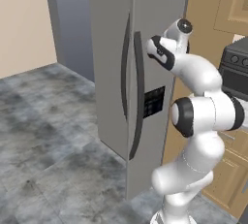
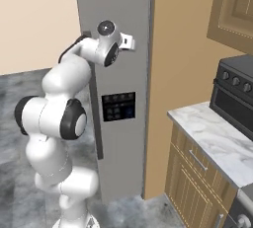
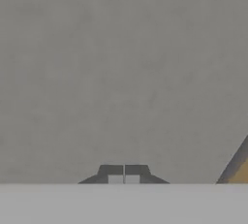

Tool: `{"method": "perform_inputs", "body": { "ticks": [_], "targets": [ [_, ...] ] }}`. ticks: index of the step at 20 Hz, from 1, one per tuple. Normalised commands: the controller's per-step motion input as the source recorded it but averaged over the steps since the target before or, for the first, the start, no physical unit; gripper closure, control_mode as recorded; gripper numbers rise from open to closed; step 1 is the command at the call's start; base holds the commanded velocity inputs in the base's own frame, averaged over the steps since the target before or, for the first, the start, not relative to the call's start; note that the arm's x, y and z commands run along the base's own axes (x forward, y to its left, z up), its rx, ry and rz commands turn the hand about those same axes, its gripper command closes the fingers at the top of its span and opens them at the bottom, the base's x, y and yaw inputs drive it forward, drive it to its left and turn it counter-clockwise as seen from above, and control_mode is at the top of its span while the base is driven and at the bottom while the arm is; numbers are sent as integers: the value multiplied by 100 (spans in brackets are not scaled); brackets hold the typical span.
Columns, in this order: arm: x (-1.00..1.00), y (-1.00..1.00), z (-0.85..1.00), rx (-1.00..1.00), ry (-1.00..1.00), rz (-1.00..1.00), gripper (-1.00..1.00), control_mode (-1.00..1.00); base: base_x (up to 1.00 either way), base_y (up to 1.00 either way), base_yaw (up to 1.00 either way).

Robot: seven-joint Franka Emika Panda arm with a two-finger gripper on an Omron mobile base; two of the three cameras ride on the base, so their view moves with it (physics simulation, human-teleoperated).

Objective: Take the tangerine and mango from the second highest rack and move them to the highest rack where the mango and broccoli are located, to maximize freezer space. Close the freezer door after rearranging.

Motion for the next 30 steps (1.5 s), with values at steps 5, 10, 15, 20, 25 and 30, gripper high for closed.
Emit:
{"method": "perform_inputs", "body": {
  "ticks": [5, 10, 15, 20, 25, 30],
  "targets": [
    [100, 2, -7, 1, 0, 0, 100, -100, 0, 0, 0],
    [94, 9, 3, 4, 0, -2, 100, -100, 0, 0, 0],
    [51, 19, 0, 0, 0, -21, 100, -100, 0, 0, 0],
    [5, 12, 0, -3, 0, -46, 100, -100, 0, 0, 0],
    [-3, -4, 2, -1, 5, -46, 100, -100, 0, 0, 0],
    [-26, -15, 35, 3, 11, -22, 100, -100, 0, 0, 0]
  ]
}}
